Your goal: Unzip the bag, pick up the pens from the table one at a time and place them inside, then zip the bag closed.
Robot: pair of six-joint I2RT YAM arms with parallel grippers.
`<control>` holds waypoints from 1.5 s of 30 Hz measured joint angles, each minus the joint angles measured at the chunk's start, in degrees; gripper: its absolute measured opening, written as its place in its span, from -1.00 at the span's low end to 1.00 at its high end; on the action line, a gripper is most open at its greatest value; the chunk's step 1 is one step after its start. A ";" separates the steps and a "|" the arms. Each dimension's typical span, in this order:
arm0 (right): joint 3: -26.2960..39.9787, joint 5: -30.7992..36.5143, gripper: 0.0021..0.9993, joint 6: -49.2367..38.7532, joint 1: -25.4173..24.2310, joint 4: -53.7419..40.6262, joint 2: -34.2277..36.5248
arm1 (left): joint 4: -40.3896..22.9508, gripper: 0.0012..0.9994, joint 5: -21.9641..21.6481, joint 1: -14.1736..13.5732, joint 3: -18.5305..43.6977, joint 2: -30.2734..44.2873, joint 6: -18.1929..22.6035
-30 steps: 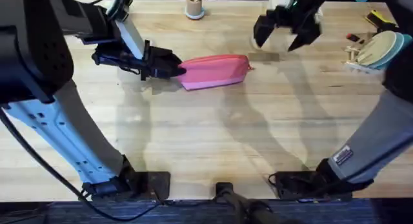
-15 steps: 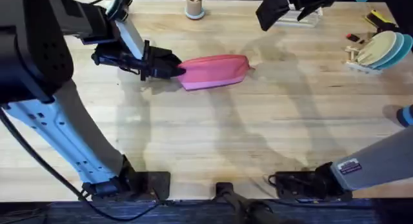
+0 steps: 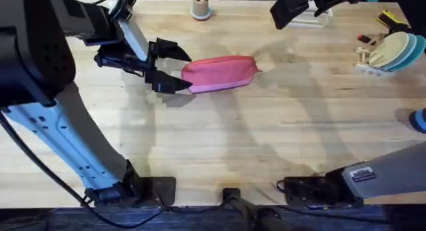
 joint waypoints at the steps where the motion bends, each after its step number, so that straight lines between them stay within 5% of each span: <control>1: 0.00 0.00 1.00 -0.12 -0.01 0.00 0.00 | -0.04 0.99 -0.03 0.00 0.00 0.00 0.00; 12: 0.00 0.04 1.00 -0.37 -0.01 -0.22 -1.34 | -12.16 0.99 -2.25 3.39 5.69 0.00 -0.02; 18: 0.00 0.72 1.00 -0.40 -0.01 -0.24 -5.07 | -17.98 1.00 -11.58 4.80 18.55 -1.32 -2.99; 25: 0.00 2.36 1.00 -0.60 -0.01 -0.28 -5.57 | -18.28 1.00 -27.76 2.81 35.79 -7.79 -21.24; 32: 0.00 2.54 1.00 -0.69 0.00 -0.44 -6.07 | -21.98 0.99 -39.18 -0.52 46.55 -12.25 -41.25; 38: 0.00 2.56 1.00 -0.75 -0.01 -0.68 -9.63 | -28.33 0.99 -44.25 -2.62 49.54 -14.14 -54.82; 45: -5.17 2.97 1.00 -0.72 -0.01 0.81 -16.13 | -28.33 0.99 -46.04 -2.71 49.77 -14.53 -76.61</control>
